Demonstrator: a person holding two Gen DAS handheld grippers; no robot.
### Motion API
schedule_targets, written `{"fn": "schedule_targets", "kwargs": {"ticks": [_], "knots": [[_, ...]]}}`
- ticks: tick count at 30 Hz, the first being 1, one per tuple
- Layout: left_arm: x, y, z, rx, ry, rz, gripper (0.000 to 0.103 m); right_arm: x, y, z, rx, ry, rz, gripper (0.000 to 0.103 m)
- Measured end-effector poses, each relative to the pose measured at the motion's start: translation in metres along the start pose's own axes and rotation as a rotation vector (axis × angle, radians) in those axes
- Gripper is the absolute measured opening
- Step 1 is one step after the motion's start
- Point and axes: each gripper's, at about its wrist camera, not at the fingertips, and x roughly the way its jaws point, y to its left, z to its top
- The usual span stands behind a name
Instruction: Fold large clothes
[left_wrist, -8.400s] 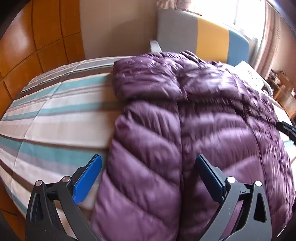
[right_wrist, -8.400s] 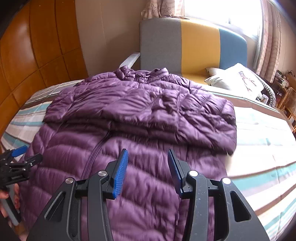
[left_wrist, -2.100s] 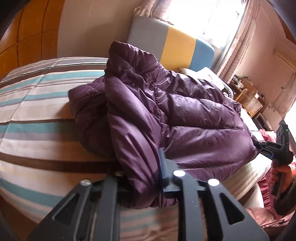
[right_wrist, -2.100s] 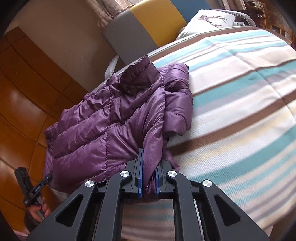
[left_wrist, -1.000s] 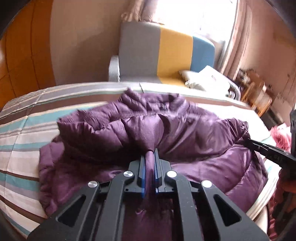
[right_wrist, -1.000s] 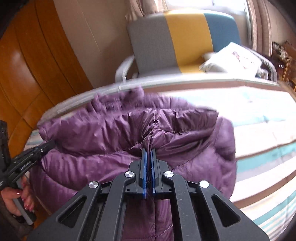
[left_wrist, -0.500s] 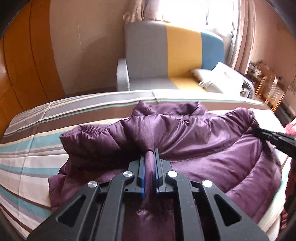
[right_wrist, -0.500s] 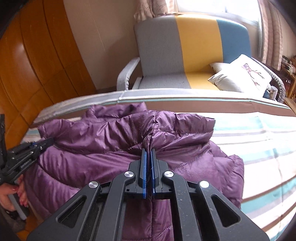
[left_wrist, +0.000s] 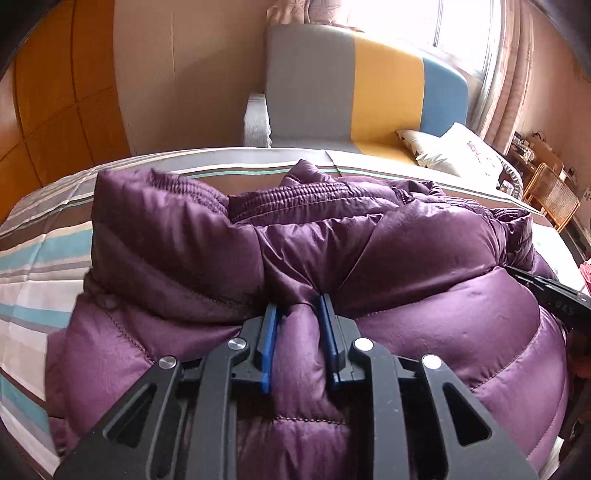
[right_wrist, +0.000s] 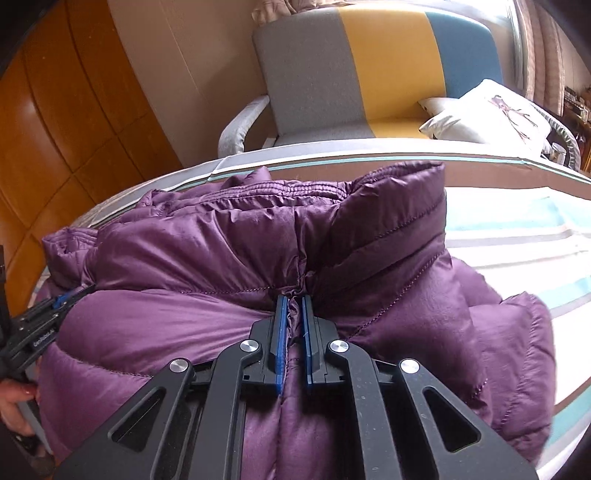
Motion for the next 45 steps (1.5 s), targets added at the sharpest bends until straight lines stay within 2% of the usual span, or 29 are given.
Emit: {"fn": "schedule_targets", "kwargs": {"ticks": [6, 8, 10, 12, 18, 22, 23, 26, 28, 29, 35, 38, 39, 41, 42, 45], "knots": [[0.002, 0.001, -0.004, -0.013, -0.017, 0.001, 0.028, 0.002, 0.004, -0.008, -0.013, -0.020, -0.020, 0.006], [-0.003, 0.001, -0.004, -0.016, -0.021, 0.019, 0.040, 0.002, 0.004, -0.008, -0.012, -0.019, -0.021, 0.006], [-0.011, 0.001, -0.002, -0.030, -0.022, 0.027, 0.056, 0.000, 0.008, -0.009, -0.026, -0.023, -0.040, 0.006], [-0.020, -0.001, 0.001, -0.060, -0.036, 0.007, 0.069, 0.002, 0.012, -0.008, -0.033, -0.025, -0.050, 0.006], [-0.048, -0.026, 0.021, -0.083, -0.101, -0.011, 0.090, 0.002, 0.012, -0.008, -0.026, -0.029, -0.045, 0.006], [-0.049, -0.046, 0.041, -0.035, -0.145, 0.059, 0.095, 0.002, 0.013, -0.009, -0.030, -0.032, -0.052, 0.006], [-0.041, -0.050, 0.047, -0.021, -0.142, 0.095, 0.095, 0.002, 0.013, -0.009, -0.030, -0.033, -0.052, 0.006], [-0.010, -0.050, 0.049, -0.015, -0.084, 0.137, 0.095, 0.002, 0.012, -0.010, -0.029, -0.035, -0.051, 0.006], [0.018, -0.046, 0.042, -0.028, 0.009, 0.133, 0.096, 0.001, 0.013, -0.010, -0.030, -0.038, -0.052, 0.007], [0.025, -0.044, 0.039, -0.040, 0.026, 0.125, 0.096, 0.001, 0.013, -0.011, -0.031, -0.043, -0.052, 0.008], [0.030, -0.044, 0.033, -0.049, 0.005, 0.128, 0.096, 0.002, 0.014, -0.012, -0.035, -0.042, -0.059, 0.008], [0.029, -0.041, 0.030, -0.060, 0.002, 0.116, 0.097, -0.003, 0.019, -0.007, -0.042, -0.027, -0.077, 0.012], [0.028, -0.040, 0.030, -0.063, 0.001, 0.114, 0.098, -0.008, 0.021, -0.003, -0.034, -0.025, -0.084, 0.018], [0.027, -0.038, 0.029, -0.069, -0.002, 0.109, 0.098, -0.020, 0.026, 0.006, 0.004, -0.063, -0.054, 0.044], [0.027, -0.038, 0.029, -0.070, -0.003, 0.110, 0.099, -0.027, 0.031, 0.013, 0.021, -0.099, -0.046, 0.061], [0.026, -0.037, 0.028, -0.072, -0.004, 0.112, 0.099, -0.027, 0.053, 0.032, -0.037, -0.159, -0.081, 0.062]]}}
